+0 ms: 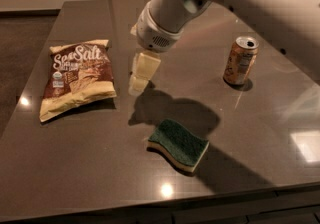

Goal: Pick brown chip bag

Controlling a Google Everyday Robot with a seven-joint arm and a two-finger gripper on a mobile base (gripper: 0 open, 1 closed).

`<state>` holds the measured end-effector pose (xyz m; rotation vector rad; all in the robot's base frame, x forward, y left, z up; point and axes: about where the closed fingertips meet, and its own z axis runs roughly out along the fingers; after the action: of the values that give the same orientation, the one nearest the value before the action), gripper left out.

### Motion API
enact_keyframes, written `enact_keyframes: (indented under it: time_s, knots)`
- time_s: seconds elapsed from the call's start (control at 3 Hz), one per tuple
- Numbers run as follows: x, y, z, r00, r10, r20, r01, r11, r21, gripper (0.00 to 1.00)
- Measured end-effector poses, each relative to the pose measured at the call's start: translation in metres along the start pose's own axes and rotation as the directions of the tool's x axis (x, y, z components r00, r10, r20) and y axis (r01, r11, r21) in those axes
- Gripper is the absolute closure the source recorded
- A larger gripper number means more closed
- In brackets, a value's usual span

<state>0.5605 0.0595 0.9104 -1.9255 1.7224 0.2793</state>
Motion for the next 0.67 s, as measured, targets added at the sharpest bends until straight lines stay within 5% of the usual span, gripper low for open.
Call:
enact_keyframes:
  time_s: [0.67]
  knots:
    - [-0.041, 0.019, 0.044, 0.999, 0.007, 0.034, -0.005, 0.9968, -0.079, 0.00]
